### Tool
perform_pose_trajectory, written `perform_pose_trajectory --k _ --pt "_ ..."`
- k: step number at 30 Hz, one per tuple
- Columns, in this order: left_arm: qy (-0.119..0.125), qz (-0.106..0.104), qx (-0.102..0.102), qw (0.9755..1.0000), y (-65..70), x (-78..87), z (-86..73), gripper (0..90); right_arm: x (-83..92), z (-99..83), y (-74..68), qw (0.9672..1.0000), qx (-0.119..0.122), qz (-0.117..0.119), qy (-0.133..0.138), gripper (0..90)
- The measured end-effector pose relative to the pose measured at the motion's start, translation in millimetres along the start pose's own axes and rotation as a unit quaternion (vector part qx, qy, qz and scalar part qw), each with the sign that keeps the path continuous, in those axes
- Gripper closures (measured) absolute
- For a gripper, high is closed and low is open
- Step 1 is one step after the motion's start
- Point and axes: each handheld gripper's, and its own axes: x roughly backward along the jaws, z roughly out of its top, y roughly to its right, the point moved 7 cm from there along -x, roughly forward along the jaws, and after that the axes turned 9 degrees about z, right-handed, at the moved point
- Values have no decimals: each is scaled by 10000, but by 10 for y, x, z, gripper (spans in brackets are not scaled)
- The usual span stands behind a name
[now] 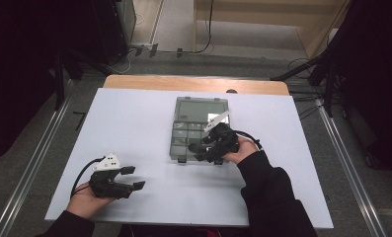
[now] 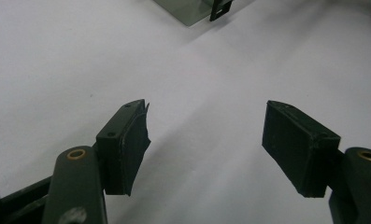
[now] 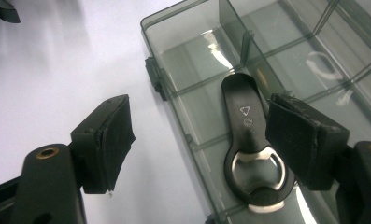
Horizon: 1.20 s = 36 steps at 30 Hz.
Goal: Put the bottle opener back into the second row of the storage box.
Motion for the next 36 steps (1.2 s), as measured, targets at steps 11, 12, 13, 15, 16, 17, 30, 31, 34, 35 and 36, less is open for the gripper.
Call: perform_pose_trajectory --k 11,12,13,15,16,17,30,31,34,35,36 --pt "6 -13 -5 10000 -1 3 -2 312 80 -126 -144 9997 -210 -21 98 259" --pt "8 -10 1 10000 -2 3 -1 312 93 -141 -155 9997 -215 -31 130 259" --pt "9 4 -3 10000 -5 3 -1 313 102 -153 -161 9997 -218 -32 131 260" --pt "9 5 -5 10000 -6 4 -1 313 116 -182 -181 9996 -240 -31 128 260" --pt "8 5 -3 10000 -5 4 -1 313 124 -203 -195 9996 -278 -20 56 259" --pt "7 -6 1 10000 -2 4 -1 313 129 -219 -208 9996 -272 -4 5 258" --pt "13 9 14 10000 -8 7 -2 312 178 -406 -334 9996 -259 -74 -26 258" --pt "14 12 13 10000 -8 6 -2 312 188 -421 -340 9997 -236 -79 7 257" --pt "9 9 9 10000 -5 6 -3 312 214 -474 -356 9996 -274 -104 45 255" --pt "9 12 4 10000 -5 6 -3 312 216 -491 -355 9996 -258 -109 56 254" --pt "9 13 6 10000 -4 6 -2 313 222 -512 -352 9996 -249 -116 58 254"
